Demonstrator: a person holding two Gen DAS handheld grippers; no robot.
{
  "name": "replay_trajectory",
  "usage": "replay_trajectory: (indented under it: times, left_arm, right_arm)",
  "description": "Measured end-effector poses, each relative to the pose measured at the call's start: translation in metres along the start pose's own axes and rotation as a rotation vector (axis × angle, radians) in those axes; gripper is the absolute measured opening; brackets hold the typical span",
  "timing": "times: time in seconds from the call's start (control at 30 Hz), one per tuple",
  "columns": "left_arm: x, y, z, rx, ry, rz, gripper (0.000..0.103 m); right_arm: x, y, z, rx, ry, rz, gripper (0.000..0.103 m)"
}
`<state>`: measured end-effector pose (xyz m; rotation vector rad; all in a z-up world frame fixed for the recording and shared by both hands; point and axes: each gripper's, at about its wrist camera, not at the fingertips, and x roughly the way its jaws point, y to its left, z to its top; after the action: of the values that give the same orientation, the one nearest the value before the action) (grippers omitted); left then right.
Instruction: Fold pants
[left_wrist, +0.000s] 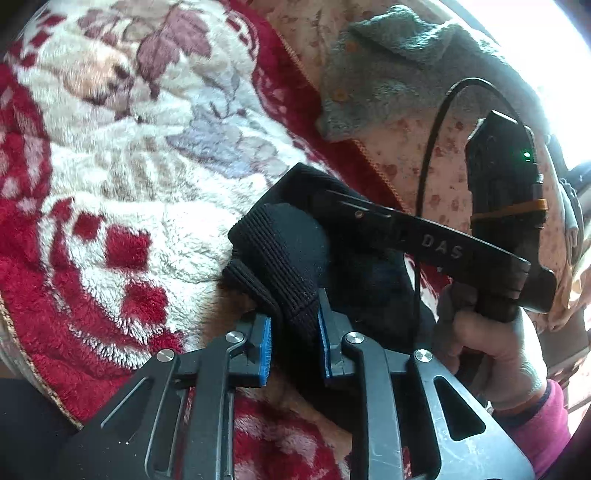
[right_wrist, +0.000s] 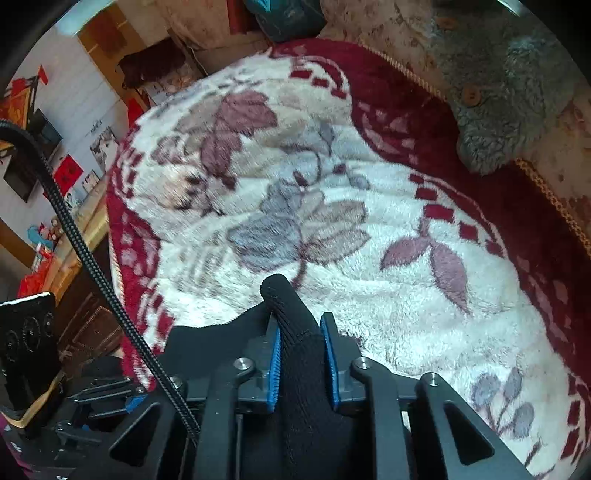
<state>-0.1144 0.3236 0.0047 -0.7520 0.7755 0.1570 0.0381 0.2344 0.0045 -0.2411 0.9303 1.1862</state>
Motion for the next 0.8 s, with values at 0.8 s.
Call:
replay_trajectory:
  times: [0.8]
  left_arm:
    - [-0.095, -0.199, -0.052, 0.443, -0.11, -0.251, 0.018]
  right_arm:
    - [-0.251, -0.013, -0.082, 0.163, -0.421, 0.013, 0.017]
